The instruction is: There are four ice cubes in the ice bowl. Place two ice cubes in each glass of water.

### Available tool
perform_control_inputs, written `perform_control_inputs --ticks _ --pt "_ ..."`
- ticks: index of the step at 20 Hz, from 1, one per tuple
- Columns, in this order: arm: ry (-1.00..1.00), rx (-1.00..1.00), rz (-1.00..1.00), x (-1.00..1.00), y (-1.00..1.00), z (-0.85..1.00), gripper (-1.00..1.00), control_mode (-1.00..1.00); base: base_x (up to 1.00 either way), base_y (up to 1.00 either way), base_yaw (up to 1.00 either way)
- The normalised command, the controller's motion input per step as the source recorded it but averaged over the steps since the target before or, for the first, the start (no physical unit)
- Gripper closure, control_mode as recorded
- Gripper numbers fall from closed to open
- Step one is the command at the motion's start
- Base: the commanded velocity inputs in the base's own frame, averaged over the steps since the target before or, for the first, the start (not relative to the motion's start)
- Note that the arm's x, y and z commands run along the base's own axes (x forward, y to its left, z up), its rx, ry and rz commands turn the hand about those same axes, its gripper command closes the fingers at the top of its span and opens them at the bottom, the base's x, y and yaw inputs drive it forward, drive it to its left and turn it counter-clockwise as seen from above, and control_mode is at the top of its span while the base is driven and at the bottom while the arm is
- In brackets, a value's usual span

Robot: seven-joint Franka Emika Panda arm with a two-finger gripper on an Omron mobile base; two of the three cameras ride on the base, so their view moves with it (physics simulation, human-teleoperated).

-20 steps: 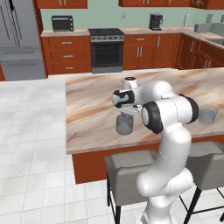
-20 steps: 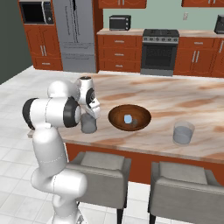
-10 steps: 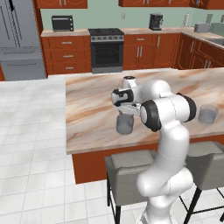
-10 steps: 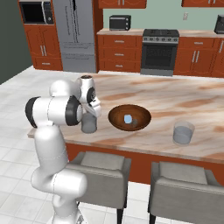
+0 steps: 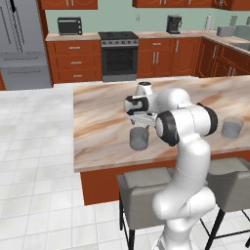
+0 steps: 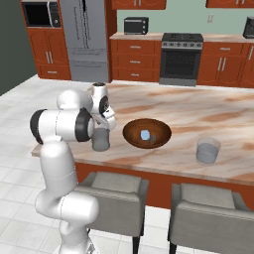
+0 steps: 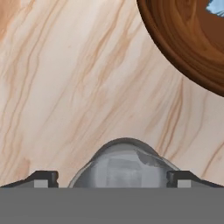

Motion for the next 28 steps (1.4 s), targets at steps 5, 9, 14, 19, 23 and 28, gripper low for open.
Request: perform_control_inputs --ticks 5,9,14,19,23,28 --pt "0.0 0.0 0.01 0.0 0.0 0.0 -1.0 -1.0 0.0 0.0 0.0" --pt "-0.04 0.01 0.0 -0.31 -0.05 0.12 -1.0 -1.0 0.0 0.0 0.0" --pt "-0.04 -0.04 0.0 -0.83 -0.32 0.51 -1.0 -1.0 0.0 0.0 0.0" --pt "0.01 -0.13 0.0 -0.84 -0.49 0.44 -1.0 -1.0 0.0 0.0 0.0" --pt "0.15 -0.09 0.0 -0.49 -0.62 0.3 -1.0 -1.0 0.0 0.0 0.0" --pt "0.27 -0.03 0.04 0.01 -0.44 0.26 -1.0 -1.0 0.0 0.0 0.0"
